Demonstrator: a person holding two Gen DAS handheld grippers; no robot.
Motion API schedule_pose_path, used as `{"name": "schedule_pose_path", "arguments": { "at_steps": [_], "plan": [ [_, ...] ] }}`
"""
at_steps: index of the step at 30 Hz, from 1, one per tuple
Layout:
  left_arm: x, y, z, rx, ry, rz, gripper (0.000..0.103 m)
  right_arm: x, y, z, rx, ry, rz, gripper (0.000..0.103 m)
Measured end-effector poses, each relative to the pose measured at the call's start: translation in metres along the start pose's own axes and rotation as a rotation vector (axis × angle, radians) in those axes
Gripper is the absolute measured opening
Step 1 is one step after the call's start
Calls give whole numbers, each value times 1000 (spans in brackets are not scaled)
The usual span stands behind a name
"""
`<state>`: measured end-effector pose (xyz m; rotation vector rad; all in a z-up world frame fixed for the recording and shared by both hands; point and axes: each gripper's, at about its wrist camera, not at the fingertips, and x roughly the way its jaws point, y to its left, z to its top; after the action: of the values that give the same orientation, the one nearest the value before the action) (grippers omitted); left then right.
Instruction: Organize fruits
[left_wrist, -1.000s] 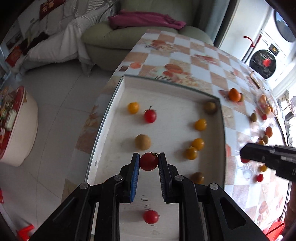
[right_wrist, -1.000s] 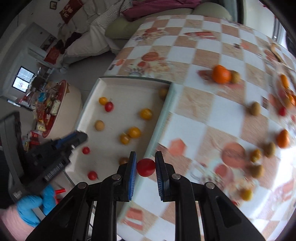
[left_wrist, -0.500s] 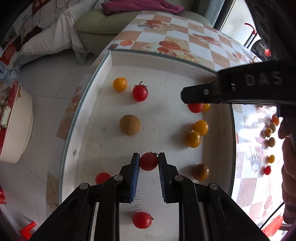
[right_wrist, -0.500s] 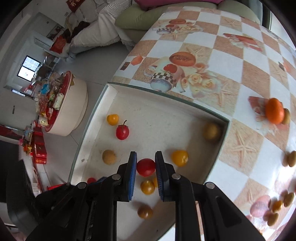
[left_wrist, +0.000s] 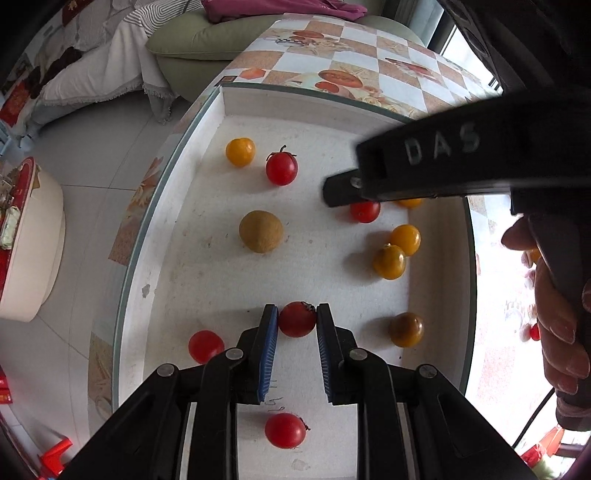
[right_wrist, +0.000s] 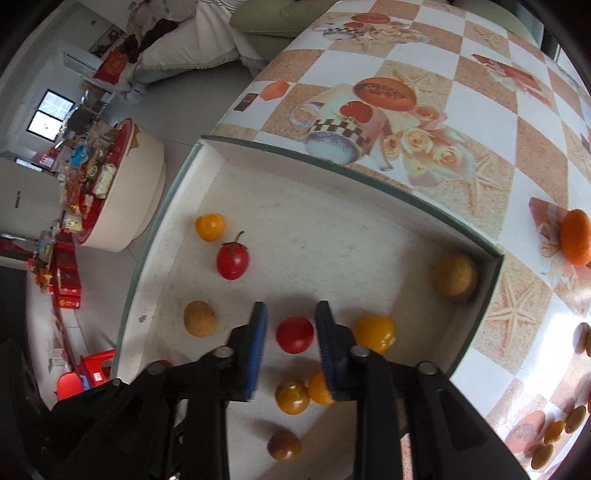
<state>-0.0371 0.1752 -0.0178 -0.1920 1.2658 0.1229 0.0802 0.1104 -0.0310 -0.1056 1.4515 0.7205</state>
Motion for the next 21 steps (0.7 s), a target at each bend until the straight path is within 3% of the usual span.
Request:
{"name": "schedule_pose_path", "arguments": {
  "at_steps": [1, 3, 5, 9, 11, 12, 13, 18, 21],
  "plan": [
    [-1, 0, 0, 3, -1, 9, 43, 2, 3, 3, -2, 0, 3, 63],
    [-6, 1, -2, -1, -26, 25, 79, 0, 6, 4, -7, -13, -17, 73],
    [-16, 3, -4, -5, -71, 23, 80, -4, 6, 5, 4, -24, 3, 73],
    [-18, 1, -8, -2, -36, 13, 80, -16, 9, 2, 14, -46, 13, 74],
    [-20, 0, -12, -2, -21, 26, 81, -25, 9, 0, 27, -61, 8, 80],
    [-22, 0, -13, 2, -17, 36, 100, -29, 10, -1, 31, -70, 1, 80],
    [-26, 0, -16, 11, -23, 60, 103, -35, 11, -3, 33, -80, -14, 82],
    [-31, -2, -22, 50, -12, 107, 103, -55, 19, -19, 28, -77, -114, 103],
    [-38, 3, -26, 48, -19, 114, 103, -65, 18, -35, 21, -82, -164, 103]
  ]
}}
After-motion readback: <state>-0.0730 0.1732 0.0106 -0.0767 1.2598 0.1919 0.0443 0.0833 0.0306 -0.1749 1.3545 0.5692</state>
